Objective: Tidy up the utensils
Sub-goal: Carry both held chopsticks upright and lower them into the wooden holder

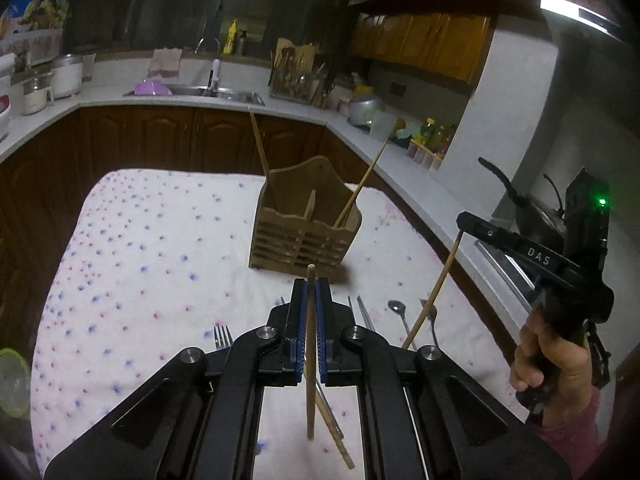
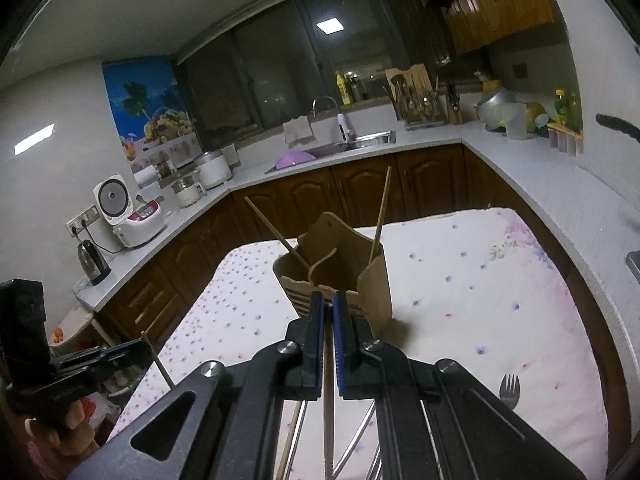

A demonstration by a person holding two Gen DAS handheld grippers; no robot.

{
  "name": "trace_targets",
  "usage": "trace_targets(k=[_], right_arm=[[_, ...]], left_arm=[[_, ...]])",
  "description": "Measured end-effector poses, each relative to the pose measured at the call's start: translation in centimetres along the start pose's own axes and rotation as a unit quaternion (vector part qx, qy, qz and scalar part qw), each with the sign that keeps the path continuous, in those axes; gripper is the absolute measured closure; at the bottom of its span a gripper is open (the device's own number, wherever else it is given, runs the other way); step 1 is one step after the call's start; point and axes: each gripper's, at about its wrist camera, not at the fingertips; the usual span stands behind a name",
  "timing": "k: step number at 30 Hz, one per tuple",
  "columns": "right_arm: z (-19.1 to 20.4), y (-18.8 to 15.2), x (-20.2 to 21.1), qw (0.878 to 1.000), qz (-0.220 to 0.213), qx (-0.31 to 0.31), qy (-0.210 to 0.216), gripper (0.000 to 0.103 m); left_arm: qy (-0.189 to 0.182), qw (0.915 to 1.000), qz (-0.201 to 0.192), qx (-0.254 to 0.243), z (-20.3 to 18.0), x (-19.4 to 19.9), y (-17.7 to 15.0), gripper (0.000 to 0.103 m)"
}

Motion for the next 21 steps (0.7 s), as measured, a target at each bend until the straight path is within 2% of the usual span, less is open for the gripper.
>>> trace_targets(k=[14,21], right_arm=[[-0.1,1.9,0.6,0.999,-0.039,0.004,-0.007,0.099],[-0.6,3.1,0.0,0.999,-0.054,-0.001,-0.01,0.099]], left_arm=[[0.001,0.9994,-0.035,0.008,0.2,0.3,1.8,0.1],[0.001,0.9981,-0.06,0.008,0.2,0.6,3.9,0.1]])
Point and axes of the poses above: each gripper's, at about its wrist camera, not at the fingertips, and x roughly against the way its jaws point, z to its left, y to its top, and after that the axes turned 11 degrees about x, right-handed
